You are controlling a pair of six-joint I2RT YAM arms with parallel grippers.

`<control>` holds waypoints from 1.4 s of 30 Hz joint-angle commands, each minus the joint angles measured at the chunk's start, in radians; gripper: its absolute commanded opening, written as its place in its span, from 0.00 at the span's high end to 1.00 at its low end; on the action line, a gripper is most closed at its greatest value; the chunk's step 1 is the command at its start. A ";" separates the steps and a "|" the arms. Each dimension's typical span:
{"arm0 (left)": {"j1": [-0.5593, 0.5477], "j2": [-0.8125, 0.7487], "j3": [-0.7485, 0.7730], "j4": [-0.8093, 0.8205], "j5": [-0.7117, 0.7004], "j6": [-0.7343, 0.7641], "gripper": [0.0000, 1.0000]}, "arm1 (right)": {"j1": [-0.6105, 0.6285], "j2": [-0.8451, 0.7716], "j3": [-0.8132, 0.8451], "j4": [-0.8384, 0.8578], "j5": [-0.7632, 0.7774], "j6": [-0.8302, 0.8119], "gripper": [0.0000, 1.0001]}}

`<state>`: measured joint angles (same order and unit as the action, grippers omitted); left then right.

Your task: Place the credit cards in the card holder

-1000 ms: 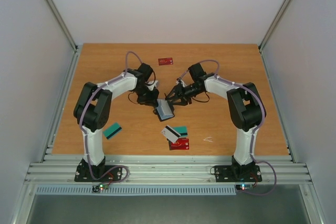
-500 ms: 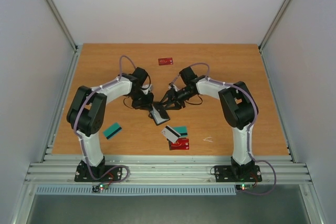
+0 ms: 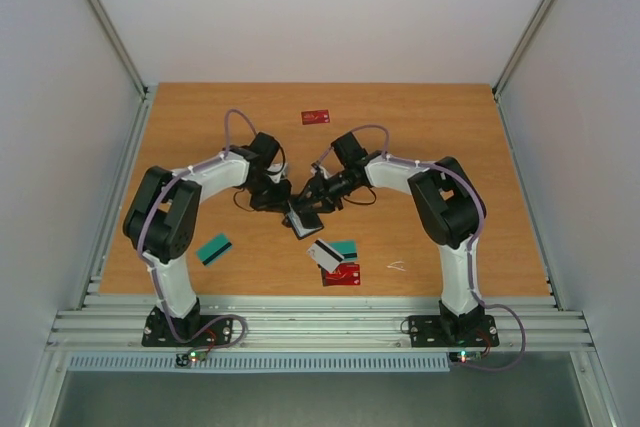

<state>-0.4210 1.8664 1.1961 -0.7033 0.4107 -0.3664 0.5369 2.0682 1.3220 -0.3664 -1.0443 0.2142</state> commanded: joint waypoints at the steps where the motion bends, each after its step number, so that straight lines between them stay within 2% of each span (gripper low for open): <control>1: 0.004 -0.047 -0.033 0.031 -0.011 0.012 1.00 | 0.021 0.021 -0.058 0.117 -0.019 0.087 0.66; 5: 0.003 -0.062 -0.043 0.019 -0.013 0.021 1.00 | 0.021 0.043 -0.093 0.153 0.010 0.107 0.72; 12: 0.004 -0.139 -0.098 -0.004 -0.025 0.019 1.00 | 0.021 0.091 -0.096 0.023 0.169 0.061 0.78; 22: 0.003 -0.244 -0.139 -0.032 -0.026 -0.006 1.00 | 0.022 0.084 -0.083 -0.047 0.262 0.069 0.79; 26: -0.002 -0.210 -0.114 -0.022 0.000 -0.018 0.99 | 0.022 0.081 -0.072 -0.064 0.271 0.068 0.79; 42: -0.098 0.016 0.119 -0.103 -0.057 0.013 0.99 | 0.021 0.029 -0.025 -0.192 0.374 0.102 0.79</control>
<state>-0.5060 1.8370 1.2533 -0.7696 0.3653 -0.3794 0.5632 2.0930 1.3151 -0.4664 -0.8433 0.2920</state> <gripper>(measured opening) 0.013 0.206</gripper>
